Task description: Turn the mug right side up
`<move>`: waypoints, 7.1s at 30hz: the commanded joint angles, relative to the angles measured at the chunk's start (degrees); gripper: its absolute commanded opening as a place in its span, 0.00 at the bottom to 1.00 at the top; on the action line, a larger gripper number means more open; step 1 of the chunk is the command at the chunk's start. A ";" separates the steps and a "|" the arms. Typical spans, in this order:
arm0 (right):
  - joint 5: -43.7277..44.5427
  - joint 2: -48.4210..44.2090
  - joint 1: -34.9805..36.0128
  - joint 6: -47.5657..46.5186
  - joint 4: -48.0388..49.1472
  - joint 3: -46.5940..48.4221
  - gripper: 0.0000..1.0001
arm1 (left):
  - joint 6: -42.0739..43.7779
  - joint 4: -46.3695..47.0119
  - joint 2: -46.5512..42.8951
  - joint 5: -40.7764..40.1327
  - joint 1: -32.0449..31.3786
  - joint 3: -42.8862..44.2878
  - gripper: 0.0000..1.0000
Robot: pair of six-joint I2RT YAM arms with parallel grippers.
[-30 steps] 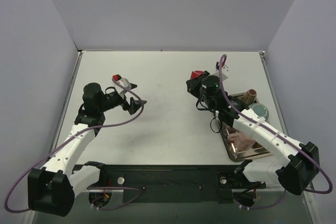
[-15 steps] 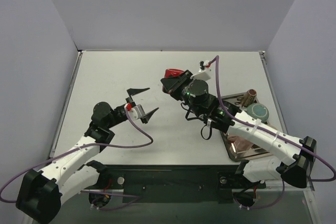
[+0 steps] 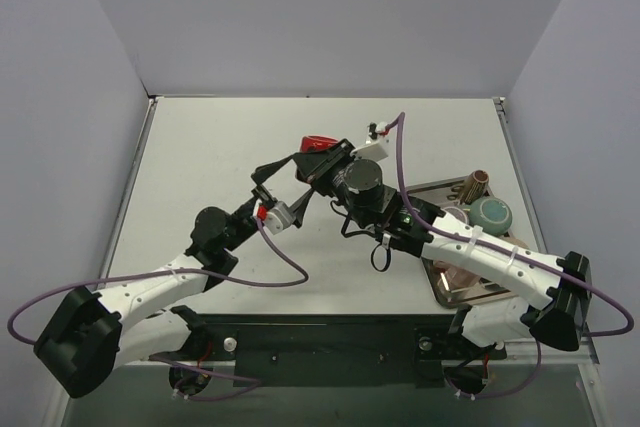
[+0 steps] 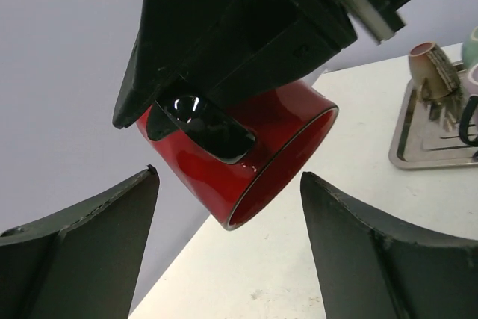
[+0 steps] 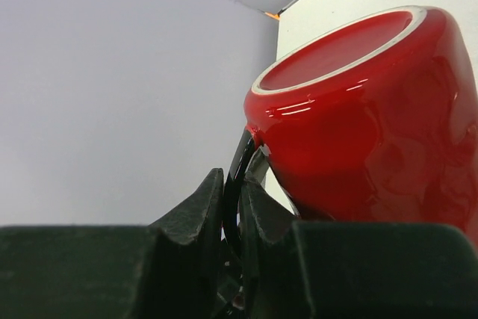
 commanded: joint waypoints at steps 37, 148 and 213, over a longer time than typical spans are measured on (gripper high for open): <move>32.57 -8.69 -13.39 -13.64 -37.43 -6.97 0.90 | -16.09 -72.13 9.96 0.92 29.46 26.34 0.00; 2.07 -13.61 -12.71 -13.74 -12.94 -9.27 0.00 | -8.00 -55.95 0.16 23.95 16.76 28.35 0.88; 30.17 -6.14 -17.16 -16.45 -48.79 0.07 0.80 | -10.92 -94.04 2.68 -3.38 17.62 31.21 0.00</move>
